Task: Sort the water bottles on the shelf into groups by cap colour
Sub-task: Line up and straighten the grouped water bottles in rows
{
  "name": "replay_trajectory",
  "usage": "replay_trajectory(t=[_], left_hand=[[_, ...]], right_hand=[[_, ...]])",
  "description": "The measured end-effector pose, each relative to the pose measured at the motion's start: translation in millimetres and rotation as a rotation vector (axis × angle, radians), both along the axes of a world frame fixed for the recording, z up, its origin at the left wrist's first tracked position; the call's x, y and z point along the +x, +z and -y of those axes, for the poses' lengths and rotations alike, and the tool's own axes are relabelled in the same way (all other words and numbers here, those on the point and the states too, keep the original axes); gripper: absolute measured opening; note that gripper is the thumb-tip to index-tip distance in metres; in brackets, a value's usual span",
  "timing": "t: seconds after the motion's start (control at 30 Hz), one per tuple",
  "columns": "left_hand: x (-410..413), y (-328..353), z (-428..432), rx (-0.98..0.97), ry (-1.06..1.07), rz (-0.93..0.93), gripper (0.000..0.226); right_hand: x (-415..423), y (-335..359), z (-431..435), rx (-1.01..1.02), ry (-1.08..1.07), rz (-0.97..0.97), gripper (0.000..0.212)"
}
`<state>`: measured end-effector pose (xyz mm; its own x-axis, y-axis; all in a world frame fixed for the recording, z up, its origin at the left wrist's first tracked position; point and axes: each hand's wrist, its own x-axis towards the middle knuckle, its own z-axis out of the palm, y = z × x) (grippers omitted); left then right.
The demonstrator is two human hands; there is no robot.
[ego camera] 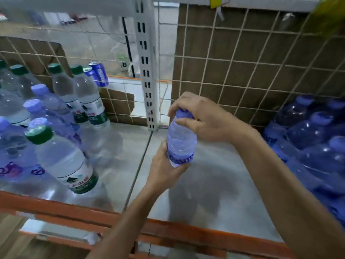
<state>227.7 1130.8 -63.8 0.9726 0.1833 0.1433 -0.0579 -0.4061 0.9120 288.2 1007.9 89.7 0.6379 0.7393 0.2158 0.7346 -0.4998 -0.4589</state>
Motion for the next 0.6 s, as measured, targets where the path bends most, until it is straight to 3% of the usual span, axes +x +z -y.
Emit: replay_trajectory(t=[0.27, 0.43, 0.6], left_hand=[[-12.8, 1.0, 98.2, -0.003, -0.473, -0.077, 0.068], [-24.0, -3.8, 148.3, 0.019, -0.573, -0.031, 0.077], [-29.3, -11.2, 189.6, 0.147, -0.583, 0.047, 0.071]], right_hand=[[-45.2, 4.7, 128.1, -0.151, -0.184, 0.016, 0.014], [-71.6, 7.6, 184.2, -0.204, -0.256, -0.006, 0.013], [-88.0, 9.8, 225.9, -0.290, -0.325, -0.027, 0.012]])
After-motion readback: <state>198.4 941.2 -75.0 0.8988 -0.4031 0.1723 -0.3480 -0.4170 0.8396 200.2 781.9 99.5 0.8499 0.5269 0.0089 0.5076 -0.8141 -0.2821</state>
